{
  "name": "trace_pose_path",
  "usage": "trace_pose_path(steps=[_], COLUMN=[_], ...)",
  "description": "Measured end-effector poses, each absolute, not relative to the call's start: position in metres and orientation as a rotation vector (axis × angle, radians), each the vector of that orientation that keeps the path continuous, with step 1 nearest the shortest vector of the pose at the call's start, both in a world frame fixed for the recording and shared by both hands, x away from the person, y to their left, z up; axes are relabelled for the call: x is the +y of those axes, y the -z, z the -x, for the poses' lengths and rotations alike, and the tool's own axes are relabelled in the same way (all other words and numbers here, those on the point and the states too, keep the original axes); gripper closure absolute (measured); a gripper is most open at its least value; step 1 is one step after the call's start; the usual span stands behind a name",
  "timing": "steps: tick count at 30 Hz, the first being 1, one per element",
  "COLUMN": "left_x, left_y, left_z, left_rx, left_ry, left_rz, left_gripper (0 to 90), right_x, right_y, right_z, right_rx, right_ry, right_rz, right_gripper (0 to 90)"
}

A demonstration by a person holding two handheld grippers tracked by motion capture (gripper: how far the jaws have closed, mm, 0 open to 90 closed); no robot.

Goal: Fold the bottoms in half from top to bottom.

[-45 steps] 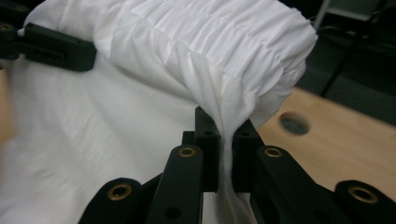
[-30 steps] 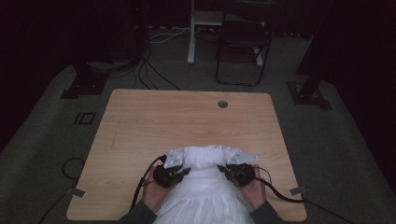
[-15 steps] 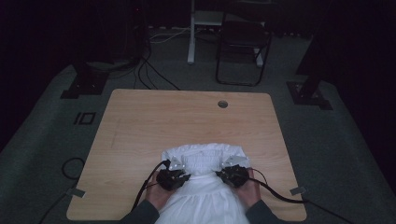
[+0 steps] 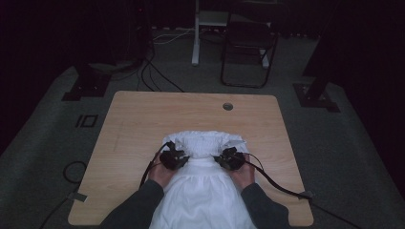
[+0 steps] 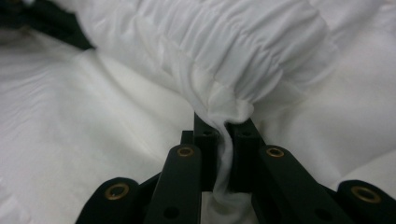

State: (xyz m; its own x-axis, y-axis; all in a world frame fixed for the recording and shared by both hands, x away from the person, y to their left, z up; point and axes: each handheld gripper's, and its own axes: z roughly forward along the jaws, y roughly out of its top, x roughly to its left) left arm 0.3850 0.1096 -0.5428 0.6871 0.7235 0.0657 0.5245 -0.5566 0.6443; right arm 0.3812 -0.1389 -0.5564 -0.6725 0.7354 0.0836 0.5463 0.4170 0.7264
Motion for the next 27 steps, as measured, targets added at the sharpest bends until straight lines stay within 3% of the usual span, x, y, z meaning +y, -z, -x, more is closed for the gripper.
trace_pose_path(steps=[12,19,26,27], left_x=[0.088,0.085,0.100,0.100], left_y=[0.539,0.531,0.475,0.452], left_z=[-0.449,-0.456,-0.433,-0.416], left_rx=[1.025,1.044,0.952,0.896], left_ry=[-0.504,-0.492,-0.481,-0.492], left_rz=[-2.292,-2.269,-2.100,-2.041], left_gripper=[80.8,82.8,83.3,83.3], right_x=[-0.138,-0.145,-0.160,-0.167], right_y=[0.552,0.545,0.491,0.468], right_z=[-0.447,-0.463,-0.442,-0.430], right_rx=[2.334,2.340,2.261,2.220], right_ry=[-1.031,-1.040,-1.199,-1.252], right_rz=[-1.202,-1.274,-1.148,-1.099], right_gripper=[83.6,84.8,84.8,84.9])
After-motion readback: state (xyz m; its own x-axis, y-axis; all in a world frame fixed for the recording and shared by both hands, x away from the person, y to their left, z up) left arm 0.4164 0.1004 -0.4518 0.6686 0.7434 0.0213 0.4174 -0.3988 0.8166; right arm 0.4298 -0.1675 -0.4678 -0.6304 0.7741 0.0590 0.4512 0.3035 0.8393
